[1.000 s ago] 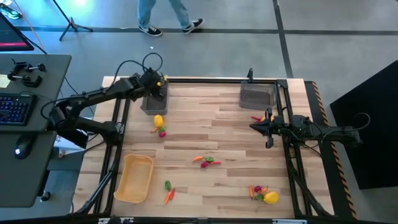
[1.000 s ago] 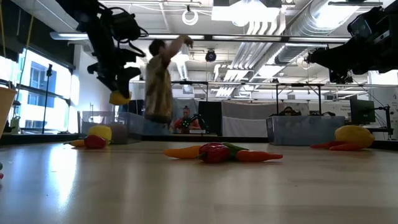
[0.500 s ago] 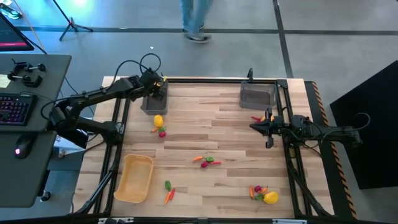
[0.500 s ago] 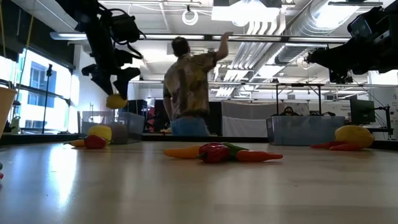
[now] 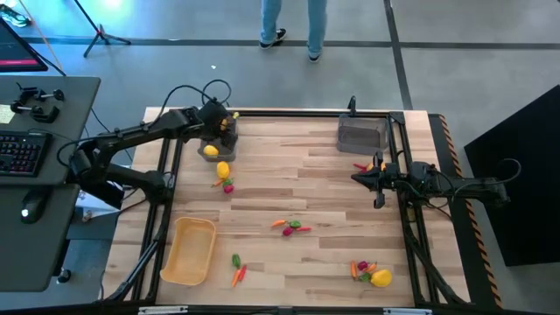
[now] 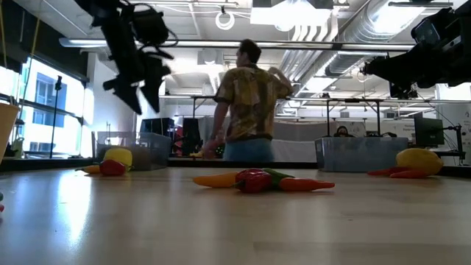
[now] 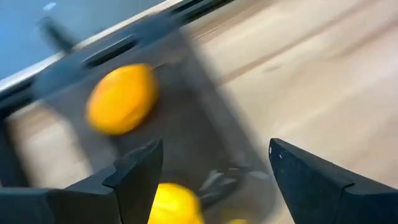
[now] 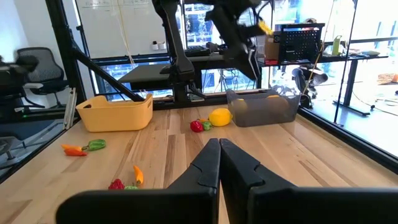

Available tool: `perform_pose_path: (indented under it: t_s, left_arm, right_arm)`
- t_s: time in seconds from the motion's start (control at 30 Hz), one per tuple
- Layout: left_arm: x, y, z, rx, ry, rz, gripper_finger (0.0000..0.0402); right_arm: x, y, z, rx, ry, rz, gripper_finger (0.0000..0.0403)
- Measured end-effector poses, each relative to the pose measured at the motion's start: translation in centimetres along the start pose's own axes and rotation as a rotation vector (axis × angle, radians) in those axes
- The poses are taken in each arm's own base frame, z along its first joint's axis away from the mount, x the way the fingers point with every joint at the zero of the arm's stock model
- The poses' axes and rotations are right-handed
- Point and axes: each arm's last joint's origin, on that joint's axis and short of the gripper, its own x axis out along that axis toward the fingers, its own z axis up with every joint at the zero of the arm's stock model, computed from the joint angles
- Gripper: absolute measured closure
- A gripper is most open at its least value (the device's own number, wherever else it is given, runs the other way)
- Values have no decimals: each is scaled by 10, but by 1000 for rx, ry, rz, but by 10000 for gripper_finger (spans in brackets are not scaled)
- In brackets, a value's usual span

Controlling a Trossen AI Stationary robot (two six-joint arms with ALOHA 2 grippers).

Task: Sort produce into baskets
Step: Put the top right yellow lemon into the left black bin

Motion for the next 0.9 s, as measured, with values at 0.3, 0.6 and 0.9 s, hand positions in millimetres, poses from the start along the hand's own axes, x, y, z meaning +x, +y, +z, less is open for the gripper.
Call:
perform_pose_path:
  t_s: [0.3, 0.6, 0.9]
  left_arm:
    - [-40, -49, -11, -64, -13, -60, 123]
    - [-50, -80, -57, 0, 47, -47, 123]
    - [-79, -128, -75, 273, -126, -393, 123]
  right_arm:
    - [0, 0, 0, 0, 0, 0, 402]
    - [0, 0, 0, 0, 0, 0, 402]
    - [0, 0, 0, 0, 0, 0, 402]
